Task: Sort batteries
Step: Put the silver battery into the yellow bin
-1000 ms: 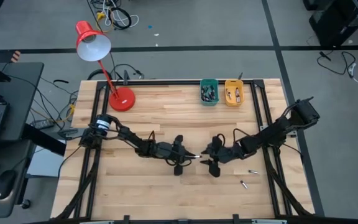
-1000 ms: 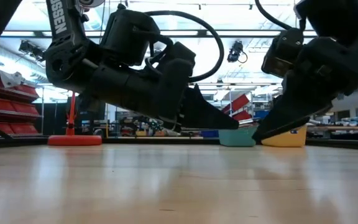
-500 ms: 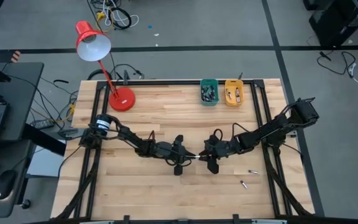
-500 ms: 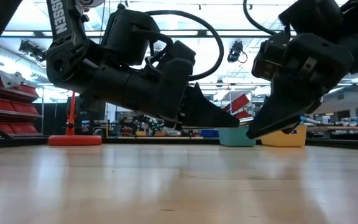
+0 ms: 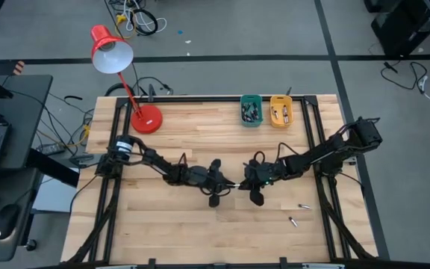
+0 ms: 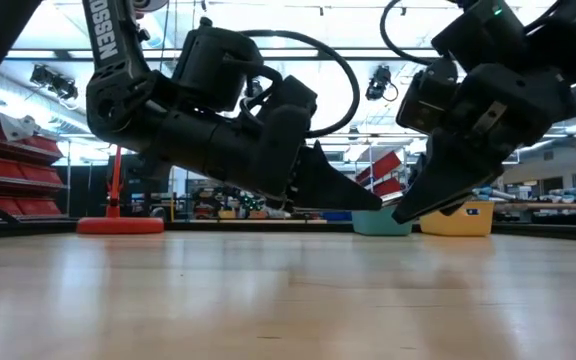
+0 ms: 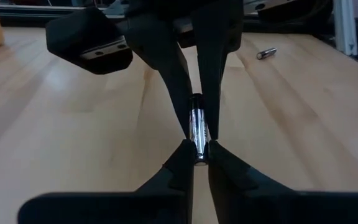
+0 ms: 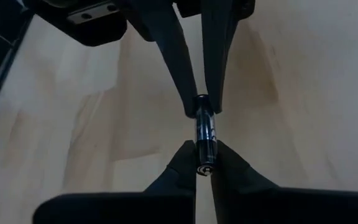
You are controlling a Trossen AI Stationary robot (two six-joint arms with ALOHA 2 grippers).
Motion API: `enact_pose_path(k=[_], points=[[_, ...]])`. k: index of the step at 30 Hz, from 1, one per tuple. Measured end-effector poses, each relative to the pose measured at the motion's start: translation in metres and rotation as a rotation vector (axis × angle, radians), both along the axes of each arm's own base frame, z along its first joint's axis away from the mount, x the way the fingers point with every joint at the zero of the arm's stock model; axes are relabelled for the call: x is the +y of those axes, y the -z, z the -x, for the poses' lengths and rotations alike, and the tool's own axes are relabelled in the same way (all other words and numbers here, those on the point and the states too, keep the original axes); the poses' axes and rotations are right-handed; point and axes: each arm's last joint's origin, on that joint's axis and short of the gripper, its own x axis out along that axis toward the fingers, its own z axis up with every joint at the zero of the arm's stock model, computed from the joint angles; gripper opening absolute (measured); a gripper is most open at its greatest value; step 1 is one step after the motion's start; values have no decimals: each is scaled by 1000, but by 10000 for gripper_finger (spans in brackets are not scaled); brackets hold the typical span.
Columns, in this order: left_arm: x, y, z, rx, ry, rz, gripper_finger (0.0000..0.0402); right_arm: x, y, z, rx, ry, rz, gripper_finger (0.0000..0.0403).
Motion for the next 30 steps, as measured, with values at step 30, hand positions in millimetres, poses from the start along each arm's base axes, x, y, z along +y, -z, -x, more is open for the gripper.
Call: enact_pose_path(k=[30], points=[[38,-47,25,-30,-621,-343,115,-135,-74,104,207,1005,337,41]])
